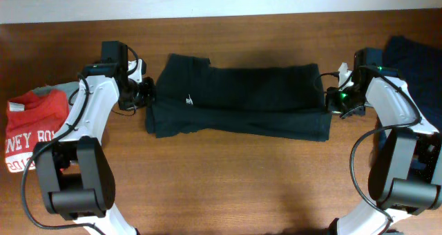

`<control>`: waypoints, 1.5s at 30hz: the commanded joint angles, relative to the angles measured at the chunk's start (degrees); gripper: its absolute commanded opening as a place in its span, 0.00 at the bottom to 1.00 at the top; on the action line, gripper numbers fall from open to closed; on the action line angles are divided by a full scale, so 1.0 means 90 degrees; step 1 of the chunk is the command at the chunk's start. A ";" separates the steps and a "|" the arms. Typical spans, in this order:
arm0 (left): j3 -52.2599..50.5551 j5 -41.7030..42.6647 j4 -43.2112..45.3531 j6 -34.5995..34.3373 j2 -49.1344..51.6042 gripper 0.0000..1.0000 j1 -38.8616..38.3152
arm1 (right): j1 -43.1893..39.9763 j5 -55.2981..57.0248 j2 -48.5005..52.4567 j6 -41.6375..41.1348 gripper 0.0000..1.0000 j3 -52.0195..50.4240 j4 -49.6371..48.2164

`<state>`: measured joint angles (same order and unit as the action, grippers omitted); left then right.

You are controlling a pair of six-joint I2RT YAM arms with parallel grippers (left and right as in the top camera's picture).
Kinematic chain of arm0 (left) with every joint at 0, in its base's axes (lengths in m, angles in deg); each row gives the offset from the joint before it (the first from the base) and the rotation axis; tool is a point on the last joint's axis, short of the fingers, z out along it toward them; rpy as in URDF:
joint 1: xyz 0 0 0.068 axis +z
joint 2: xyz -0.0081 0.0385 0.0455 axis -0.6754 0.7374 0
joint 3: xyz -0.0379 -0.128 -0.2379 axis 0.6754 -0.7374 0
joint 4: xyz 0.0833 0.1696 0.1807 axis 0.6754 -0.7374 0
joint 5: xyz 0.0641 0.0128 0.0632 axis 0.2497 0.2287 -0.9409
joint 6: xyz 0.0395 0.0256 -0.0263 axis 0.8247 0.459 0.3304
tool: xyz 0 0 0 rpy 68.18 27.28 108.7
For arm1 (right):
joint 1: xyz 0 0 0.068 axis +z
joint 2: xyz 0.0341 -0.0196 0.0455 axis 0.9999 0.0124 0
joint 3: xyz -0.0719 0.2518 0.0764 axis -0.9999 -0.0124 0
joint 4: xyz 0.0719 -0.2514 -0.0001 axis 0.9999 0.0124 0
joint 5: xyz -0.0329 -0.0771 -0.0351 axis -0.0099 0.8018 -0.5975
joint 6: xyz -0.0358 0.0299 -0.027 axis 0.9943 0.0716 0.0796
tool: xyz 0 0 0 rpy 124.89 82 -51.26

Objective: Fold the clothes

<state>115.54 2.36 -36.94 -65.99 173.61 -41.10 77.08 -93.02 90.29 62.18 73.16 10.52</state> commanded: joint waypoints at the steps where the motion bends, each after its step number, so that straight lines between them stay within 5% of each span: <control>1: -0.0012 0.0010 -0.0015 -0.0032 0.0058 0.46 -0.0002 | 0.0029 0.0007 0.0034 0.0039 0.38 -0.0005 0.0044; 2: -0.0012 0.0019 -0.0066 -0.0032 0.0058 0.59 -0.0002 | 0.0029 0.0007 0.0034 0.0039 0.46 -0.0005 0.0078; 3: -0.0012 0.0029 -0.0112 -0.0032 0.0058 0.62 -0.0002 | 0.0029 0.0010 0.0034 0.0039 0.46 -0.0005 0.0104; 10: -0.0029 0.0027 -0.0940 -0.0027 0.0058 0.62 -0.0022 | 0.0029 0.0005 0.0034 0.0039 0.45 -0.0005 0.0306; 27: -0.1209 -0.0483 -0.0597 -0.0027 0.0058 0.56 -0.0763 | 0.0194 0.0034 0.0034 0.0041 0.46 -0.0005 0.0442; 35: -0.1209 -0.0476 -0.0454 -0.0029 0.0058 0.02 -0.0765 | 0.0194 0.0034 0.0034 0.0039 0.46 -0.0005 0.0447; 45: -0.0202 0.1532 -0.0393 0.0265 -0.0338 0.00 -0.0634 | 0.0194 0.0036 0.0034 0.0041 0.46 -0.0005 0.0440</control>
<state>107.48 7.37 -41.53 -65.32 173.61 -47.61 78.37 -92.99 90.29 62.57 73.16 14.41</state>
